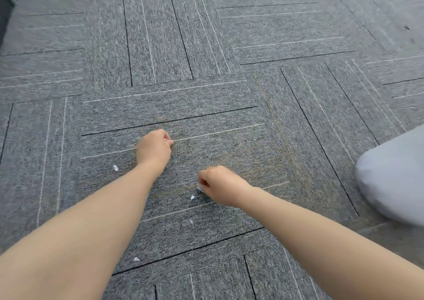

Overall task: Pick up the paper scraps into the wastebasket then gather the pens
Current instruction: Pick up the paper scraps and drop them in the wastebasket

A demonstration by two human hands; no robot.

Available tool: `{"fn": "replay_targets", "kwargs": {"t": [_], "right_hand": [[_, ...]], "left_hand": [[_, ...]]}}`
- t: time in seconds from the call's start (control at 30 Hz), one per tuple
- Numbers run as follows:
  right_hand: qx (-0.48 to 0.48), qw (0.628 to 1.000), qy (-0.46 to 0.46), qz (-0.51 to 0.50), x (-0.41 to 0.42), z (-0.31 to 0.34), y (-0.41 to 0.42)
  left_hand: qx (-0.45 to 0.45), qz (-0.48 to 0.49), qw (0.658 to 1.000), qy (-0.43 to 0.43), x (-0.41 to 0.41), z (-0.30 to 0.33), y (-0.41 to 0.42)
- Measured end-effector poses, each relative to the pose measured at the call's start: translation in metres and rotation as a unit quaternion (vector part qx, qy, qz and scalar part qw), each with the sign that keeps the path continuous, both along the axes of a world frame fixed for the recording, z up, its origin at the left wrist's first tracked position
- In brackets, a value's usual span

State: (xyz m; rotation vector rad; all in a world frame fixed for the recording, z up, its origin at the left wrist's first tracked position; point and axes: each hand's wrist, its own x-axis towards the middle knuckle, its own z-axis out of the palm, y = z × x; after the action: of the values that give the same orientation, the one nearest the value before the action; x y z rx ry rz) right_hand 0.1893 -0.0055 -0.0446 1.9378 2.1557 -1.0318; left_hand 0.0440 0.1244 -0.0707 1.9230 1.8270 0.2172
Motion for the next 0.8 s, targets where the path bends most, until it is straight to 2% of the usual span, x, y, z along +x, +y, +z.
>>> {"fn": "replay_targets", "kwargs": {"t": [0.13,0.33,0.47,0.57,0.8], "right_hand": [[0.013,1.0,-0.016,0.005,-0.007,-0.005,0.0],[0.011,0.998,-0.038,0.038,-0.015,-0.007,0.001],[0.01,0.998,-0.006,0.054,-0.018,0.0,-0.003],[0.018,0.996,-0.03,0.086,-0.024,-0.006,-0.012],[0.048,0.992,-0.058,0.104,-0.031,-0.013,-0.019]], "left_hand": [[-0.009,-0.02,0.999,0.029,0.003,0.002,0.0],[0.007,-0.002,0.997,-0.08,-0.036,0.009,-0.023],[0.048,-0.005,0.995,-0.091,-0.071,0.015,-0.045],[0.067,-0.036,0.995,-0.061,-0.092,0.012,-0.068],[0.077,-0.082,0.99,0.086,-0.106,-0.005,-0.121]]}}
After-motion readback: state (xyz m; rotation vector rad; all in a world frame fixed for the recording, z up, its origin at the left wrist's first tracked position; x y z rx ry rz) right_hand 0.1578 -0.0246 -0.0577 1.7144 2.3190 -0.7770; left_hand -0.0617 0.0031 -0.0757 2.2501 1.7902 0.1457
